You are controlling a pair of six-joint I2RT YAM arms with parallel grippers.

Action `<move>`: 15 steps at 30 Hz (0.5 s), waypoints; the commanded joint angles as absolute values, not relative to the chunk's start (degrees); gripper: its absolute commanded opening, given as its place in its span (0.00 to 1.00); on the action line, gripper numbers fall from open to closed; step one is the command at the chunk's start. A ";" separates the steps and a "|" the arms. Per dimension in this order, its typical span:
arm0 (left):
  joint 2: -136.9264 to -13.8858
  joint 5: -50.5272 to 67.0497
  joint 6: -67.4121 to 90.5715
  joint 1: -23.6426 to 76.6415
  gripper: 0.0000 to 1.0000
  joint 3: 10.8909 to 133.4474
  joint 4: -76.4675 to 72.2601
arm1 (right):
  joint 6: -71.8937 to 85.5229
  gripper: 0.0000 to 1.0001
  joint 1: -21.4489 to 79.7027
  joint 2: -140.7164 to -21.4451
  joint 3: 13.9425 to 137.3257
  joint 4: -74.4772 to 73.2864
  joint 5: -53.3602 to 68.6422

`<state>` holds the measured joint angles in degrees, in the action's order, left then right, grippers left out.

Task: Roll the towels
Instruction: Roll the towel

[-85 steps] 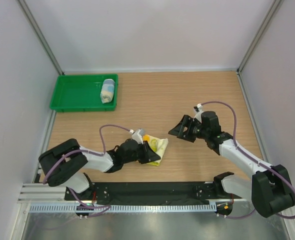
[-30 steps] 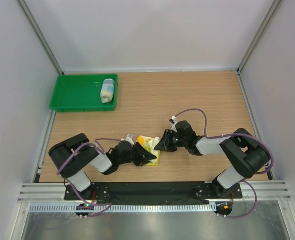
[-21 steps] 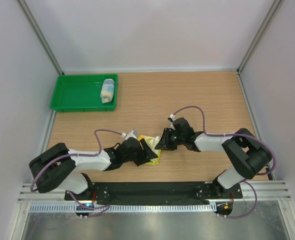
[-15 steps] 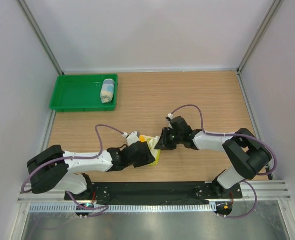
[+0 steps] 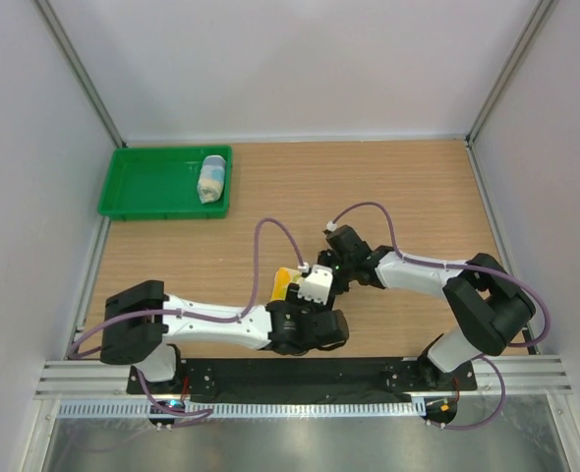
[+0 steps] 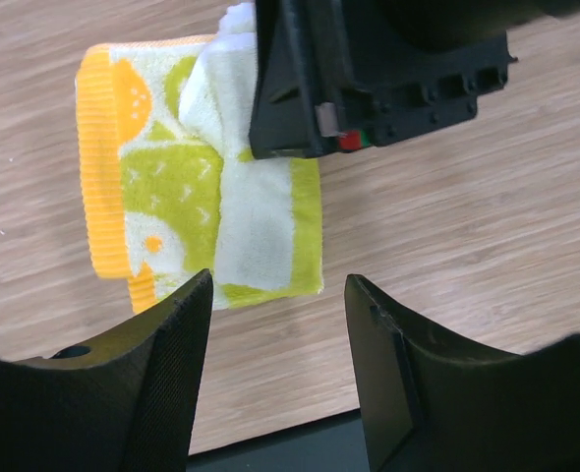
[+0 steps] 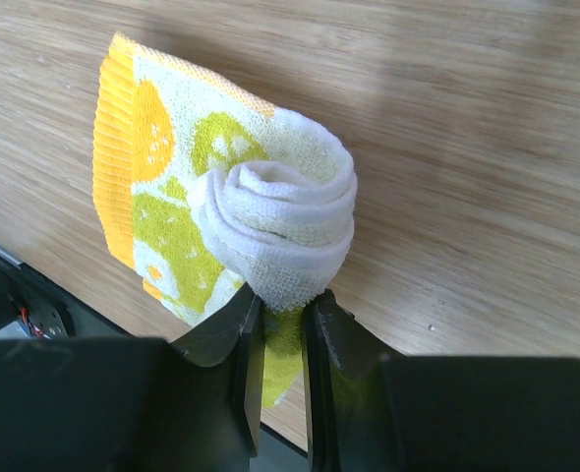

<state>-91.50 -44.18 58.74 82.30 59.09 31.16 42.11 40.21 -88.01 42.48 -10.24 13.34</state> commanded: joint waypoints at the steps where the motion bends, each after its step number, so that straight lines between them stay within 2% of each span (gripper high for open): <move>1: -94.74 -52.82 52.48 84.10 0.58 62.57 33.49 | 41.13 0.16 40.69 -87.10 43.95 -14.15 11.69; 15: -103.79 -52.74 42.01 86.13 0.57 65.83 24.97 | 41.57 0.17 40.87 -87.10 43.68 -12.39 15.47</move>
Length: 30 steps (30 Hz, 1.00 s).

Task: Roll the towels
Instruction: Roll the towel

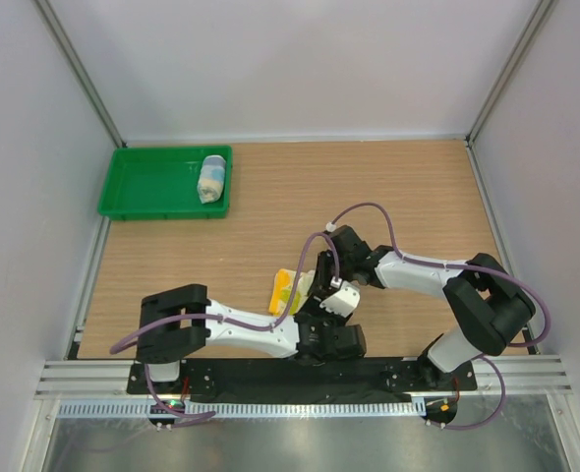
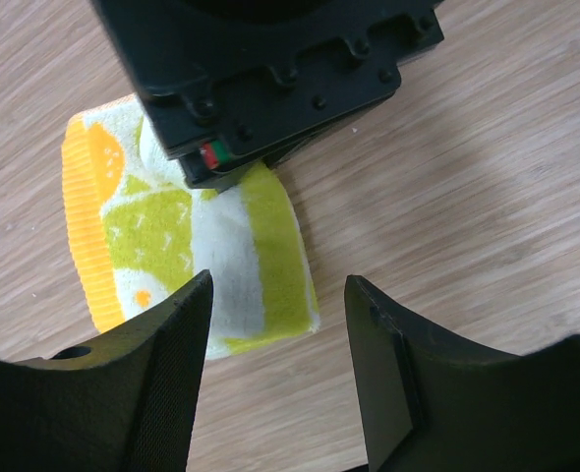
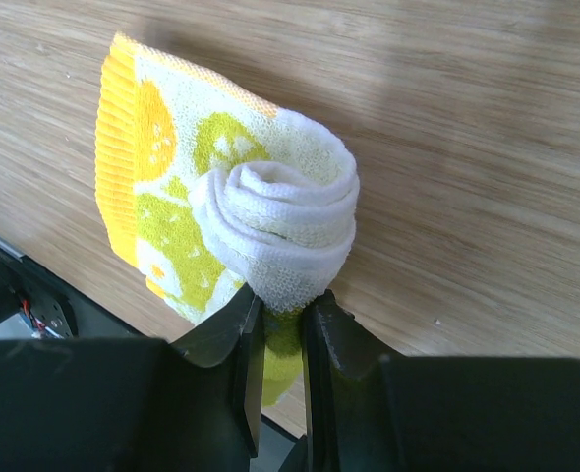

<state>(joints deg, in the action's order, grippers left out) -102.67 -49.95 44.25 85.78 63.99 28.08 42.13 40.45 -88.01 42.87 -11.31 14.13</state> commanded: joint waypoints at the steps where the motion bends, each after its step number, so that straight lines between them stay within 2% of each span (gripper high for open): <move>1: -104.23 -52.56 42.01 86.13 0.57 65.74 24.79 | 41.49 0.17 40.96 -87.19 43.59 -12.13 15.56; 13: -108.98 -50.89 44.73 86.04 0.59 64.07 24.79 | 42.10 0.17 40.96 -86.48 42.98 -11.87 16.70; 17: -110.30 -49.31 45.44 86.04 0.55 63.55 24.26 | 42.28 0.17 40.96 -86.66 43.07 -11.78 17.14; 20: -110.65 -48.25 46.31 86.04 0.47 62.23 23.38 | 42.28 0.17 40.96 -86.84 43.42 -11.87 17.49; 22: -110.66 -47.82 46.76 86.04 0.36 60.83 22.94 | 42.27 0.17 40.96 -86.92 43.42 -11.87 17.75; 23: -110.65 -47.64 47.19 86.04 0.28 60.21 22.42 | 42.28 0.17 40.96 -86.84 43.42 -11.87 17.93; 25: -110.30 -47.46 47.55 85.96 0.19 58.90 21.97 | 42.19 0.17 40.96 -87.10 43.42 -12.04 18.02; 26: -110.04 -47.37 47.90 85.96 0.06 58.63 21.97 | 42.27 0.17 40.87 -87.01 43.42 -11.95 18.02; 28: -109.60 -47.37 48.08 85.96 0.00 58.10 21.88 | 42.28 0.17 40.87 -87.28 43.42 -12.13 18.02; 30: -108.90 -47.02 48.16 85.96 0.00 57.40 21.36 | 42.45 0.18 40.96 -87.36 43.51 -11.95 17.84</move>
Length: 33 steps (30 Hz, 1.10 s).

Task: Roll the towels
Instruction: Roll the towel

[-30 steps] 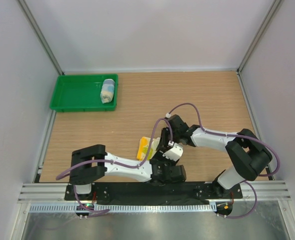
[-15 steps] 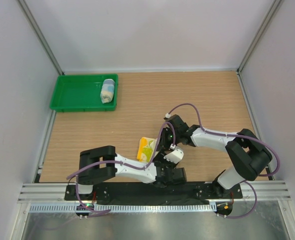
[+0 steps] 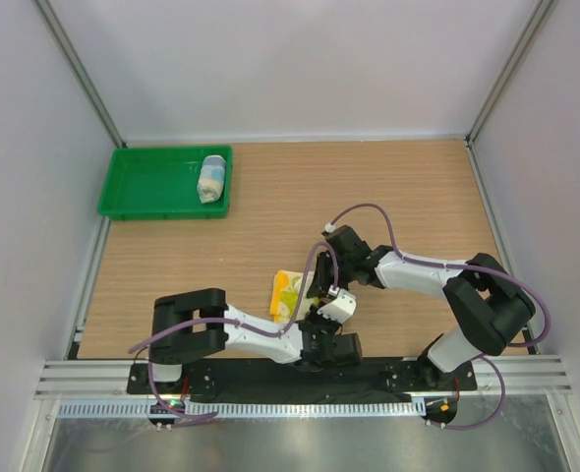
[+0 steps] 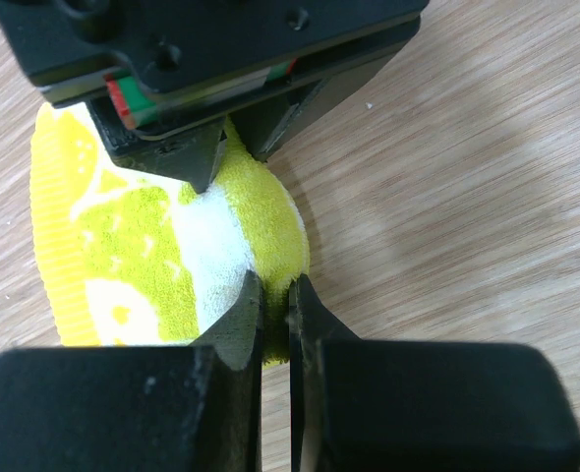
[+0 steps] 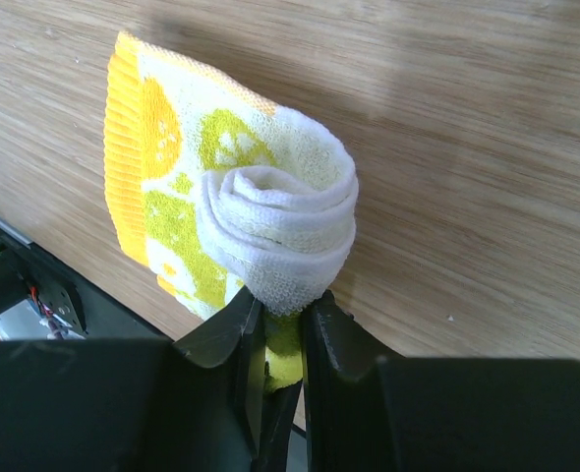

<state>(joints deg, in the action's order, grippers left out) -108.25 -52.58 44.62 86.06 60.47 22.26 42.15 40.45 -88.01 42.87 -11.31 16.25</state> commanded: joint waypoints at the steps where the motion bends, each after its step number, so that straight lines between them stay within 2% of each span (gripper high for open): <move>1: -108.55 -46.85 48.08 85.87 0.01 57.04 20.84 | 42.45 0.19 40.96 -87.45 43.68 -12.13 17.75; 3: -106.80 -45.27 48.08 85.61 0.00 55.29 19.43 | 42.45 0.23 40.78 -87.36 44.12 -12.74 17.23; 6: -103.11 -42.11 47.73 85.08 0.01 51.43 14.25 | 42.01 0.39 39.91 -87.28 46.31 -14.94 16.09; 7: -102.23 -41.58 47.64 84.82 0.01 50.37 12.24 | 41.84 0.48 39.55 -86.84 46.75 -15.46 15.56; 10: -99.41 -38.94 47.55 84.20 0.00 47.82 8.98 | 41.31 0.66 37.45 -85.87 48.34 -17.05 14.94; 13: -96.17 -35.70 46.85 83.85 0.00 44.57 4.33 | 40.87 0.75 34.29 -84.64 49.65 -19.07 14.85; 19: -87.91 -27.19 48.51 80.87 0.00 34.66 -6.66 | 40.43 0.83 25.23 -79.11 49.92 -21.53 14.15; 24: -81.66 -15.14 53.69 72.71 0.01 22.08 -28.58 | 39.90 0.90 21.89 -72.18 46.33 -19.34 15.02; 26: -80.25 -10.82 56.41 69.54 0.01 17.77 -35.11 | 40.25 0.91 21.71 -69.80 43.00 -16.10 17.73; 33: -79.71 -6.59 69.04 64.78 0.01 11.52 -42.61 | 45.95 0.91 21.88 -67.76 29.74 2.87 30.05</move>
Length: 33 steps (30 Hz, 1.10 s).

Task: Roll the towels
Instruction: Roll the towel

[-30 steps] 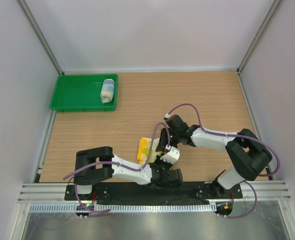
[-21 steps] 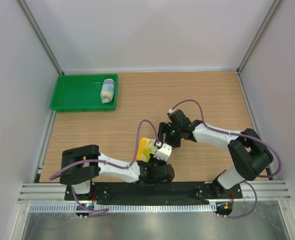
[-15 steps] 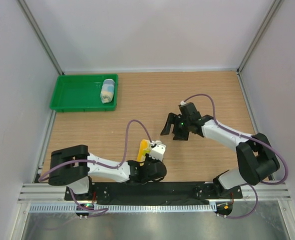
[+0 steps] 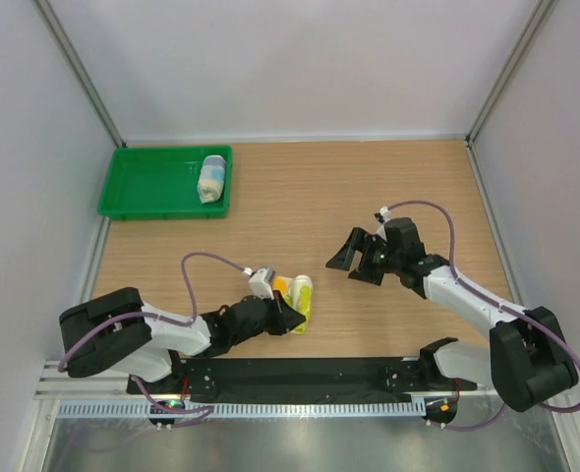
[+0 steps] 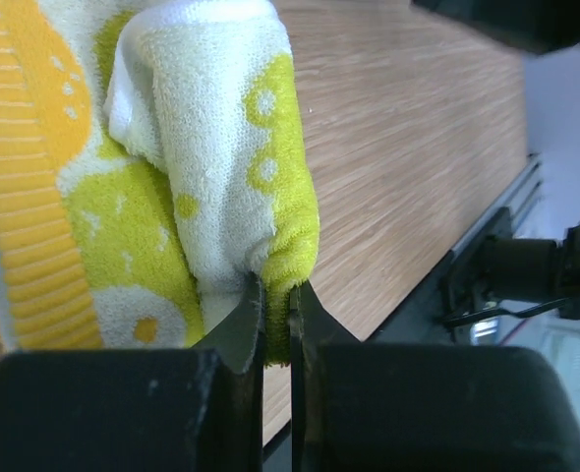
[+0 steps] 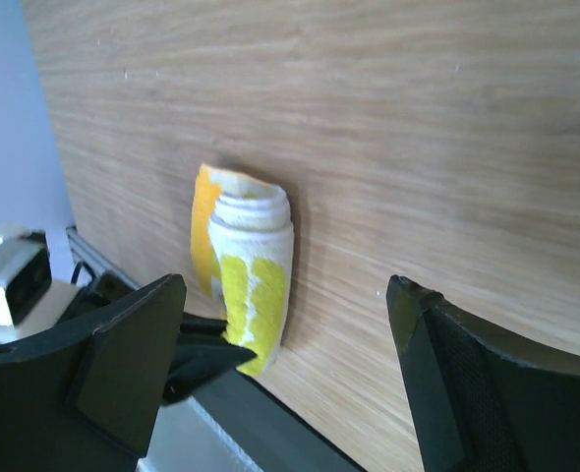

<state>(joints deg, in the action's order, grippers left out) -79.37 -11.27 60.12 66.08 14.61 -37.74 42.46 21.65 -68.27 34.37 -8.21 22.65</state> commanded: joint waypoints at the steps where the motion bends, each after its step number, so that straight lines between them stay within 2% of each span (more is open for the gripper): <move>1: -80.15 -6.68 71.08 64.17 0.01 10.30 -46.63 | 46.58 0.91 21.88 -67.94 28.32 6.82 31.97; 5: -83.14 -8.87 80.67 63.55 0.00 4.31 -56.67 | 49.83 0.91 23.02 -68.73 22.95 15.89 34.53; 10: -85.69 -10.98 89.00 63.54 0.01 1.24 -59.41 | 51.50 0.89 27.06 -71.71 19.16 23.46 33.67; 16: -83.50 -14.06 97.46 63.54 0.01 -2.55 -58.37 | 53.35 0.79 35.14 -80.23 18.72 32.85 29.63; 23: -80.51 -13.62 99.58 63.37 0.00 -3.25 -52.47 | 57.21 0.67 38.58 -93.33 18.90 46.13 29.27; 25: -79.63 -13.89 98.79 63.37 0.01 -3.34 -51.16 | 58.79 0.60 39.20 -97.36 19.25 50.68 29.27; 26: -79.28 -13.89 98.53 63.37 0.01 -3.25 -50.37 | 59.49 0.52 39.81 -98.60 19.51 52.02 29.35; 28: -78.40 -14.06 98.00 63.37 0.01 -3.08 -48.79 | 60.47 0.45 40.16 -100.36 20.04 54.22 29.36; 29: -78.14 -14.24 97.91 63.46 0.00 -3.16 -48.34 | 60.73 0.38 40.51 -101.76 20.30 55.01 29.36; 31: -77.08 -14.50 97.21 63.37 0.00 -2.99 -47.55 | 61.26 0.32 40.69 -102.30 20.30 56.59 29.36; 32: -76.65 -14.50 96.86 63.37 0.00 -2.64 -45.90 | 61.26 0.24 40.61 -102.13 20.39 56.69 29.18; 33: -76.21 -14.33 96.16 63.37 0.00 -2.20 -44.57 | 61.17 0.21 40.52 -101.61 20.39 56.60 28.92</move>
